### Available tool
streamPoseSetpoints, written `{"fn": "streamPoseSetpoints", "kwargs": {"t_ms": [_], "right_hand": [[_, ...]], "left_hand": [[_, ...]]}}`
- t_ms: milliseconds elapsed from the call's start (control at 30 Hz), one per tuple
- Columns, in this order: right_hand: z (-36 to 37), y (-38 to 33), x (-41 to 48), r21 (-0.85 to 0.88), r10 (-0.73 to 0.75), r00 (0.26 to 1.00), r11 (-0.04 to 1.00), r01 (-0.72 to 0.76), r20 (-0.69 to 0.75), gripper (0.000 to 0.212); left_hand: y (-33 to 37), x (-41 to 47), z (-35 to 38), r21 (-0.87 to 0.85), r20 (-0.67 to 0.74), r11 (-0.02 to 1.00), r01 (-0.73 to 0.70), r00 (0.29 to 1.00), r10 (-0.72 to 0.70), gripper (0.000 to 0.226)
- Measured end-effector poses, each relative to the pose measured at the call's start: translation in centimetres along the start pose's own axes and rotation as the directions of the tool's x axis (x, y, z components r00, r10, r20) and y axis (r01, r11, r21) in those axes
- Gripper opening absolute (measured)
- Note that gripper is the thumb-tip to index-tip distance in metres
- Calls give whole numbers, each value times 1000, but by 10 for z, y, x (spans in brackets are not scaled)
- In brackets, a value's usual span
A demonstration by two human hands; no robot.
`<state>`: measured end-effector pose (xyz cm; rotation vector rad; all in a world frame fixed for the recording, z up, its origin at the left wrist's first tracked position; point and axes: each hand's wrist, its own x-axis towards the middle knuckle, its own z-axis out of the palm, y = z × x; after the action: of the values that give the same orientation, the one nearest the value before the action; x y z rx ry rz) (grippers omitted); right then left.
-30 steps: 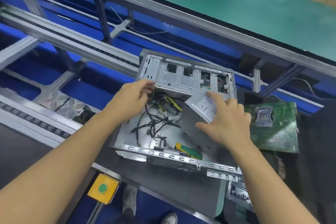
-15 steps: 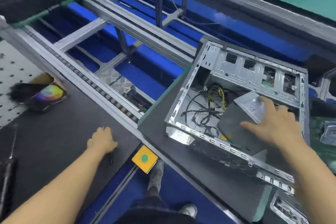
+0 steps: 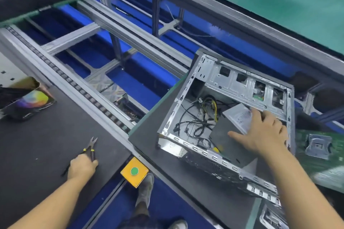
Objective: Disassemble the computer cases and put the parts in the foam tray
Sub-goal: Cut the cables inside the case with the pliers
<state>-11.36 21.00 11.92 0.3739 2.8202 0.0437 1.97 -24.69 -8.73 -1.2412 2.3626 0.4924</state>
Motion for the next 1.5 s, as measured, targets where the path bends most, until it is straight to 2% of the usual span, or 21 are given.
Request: {"fn": "streamPoseSetpoints", "kwargs": {"t_ms": [67,133,200,233,300,333,400,467,567,667,767,833,900,933,1033,1100,1167,1267,1300,1400,1500], "right_hand": [[-3,-2,-6,-6,-13,997,1000,12,-75,111],[-11,-9,-15,80,-44,976,995,62,-213,98],[-20,-20,-26,244,-118,916,944,223,-382,74],[-26,-27,-31,336,-163,890,885,323,-427,62],[-38,-42,-45,577,-259,887,683,448,-382,51],[-44,-49,-51,696,-313,894,563,446,-320,53],[-52,-61,-57,856,-434,879,361,370,-197,67],[-54,-69,-57,938,-560,824,231,258,-89,82],[-47,-75,-53,988,-668,741,50,145,-75,87],[-43,-71,-47,993,-514,851,-14,120,-110,95],[-37,-59,-37,994,-411,909,-106,31,-72,68],[-35,-56,-32,959,-384,923,-271,-77,-34,40],[-35,-52,-30,839,-340,940,-519,-161,-30,46],[-37,-49,-29,789,-318,947,-595,-157,-52,54],[-41,-45,-33,765,-302,944,-637,-94,-136,45],[-40,-43,-33,728,-276,953,-679,-100,-127,39],[-38,-34,-30,627,-227,964,-774,-90,-141,33],[-37,-13,-21,565,-160,981,-822,-73,-106,28],[-38,-7,-19,585,-158,983,-808,-73,-95,30],[-42,3,-13,642,-200,976,-760,-100,-85,43],[-46,-1,-12,683,-211,973,-725,-92,-93,47]], "left_hand": [[14,-1,-17,-170,9,985,4,1000,-3,22],[35,-4,-37,-433,-21,901,-38,999,32,20],[68,-22,-65,-725,-24,680,-106,991,129,25],[87,-37,-82,-793,-59,585,-171,977,205,24],[124,-75,-118,-790,-177,504,-349,917,357,15],[140,-97,-136,-760,-234,475,-443,869,436,8],[167,-144,-164,-720,-292,376,-584,746,598,2],[191,-191,-177,-700,-266,285,-655,609,747,11],[227,-238,-173,-670,-118,285,-686,477,871,7],[255,-254,-161,-696,-38,293,-655,440,897,9],[273,-258,-151,-710,32,293,-640,387,921,19],[284,-259,-144,-653,62,284,-702,324,944,18],[294,-260,-138,-666,103,255,-700,253,962,15],[298,-262,-136,-682,117,237,-692,217,969,13],[311,-264,-133,-670,165,204,-714,125,978,11],[317,-254,-139,-682,293,255,-686,64,954,3],[324,-231,-145,-671,397,362,-647,99,913,9],[334,-189,-132,-564,471,579,-589,346,811,21],[338,-181,-121,-508,508,637,-580,396,765,24],[353,-167,-76,-356,514,704,-615,500,697,30],[369,-166,-43,-428,445,752,-501,608,658,49]]}}
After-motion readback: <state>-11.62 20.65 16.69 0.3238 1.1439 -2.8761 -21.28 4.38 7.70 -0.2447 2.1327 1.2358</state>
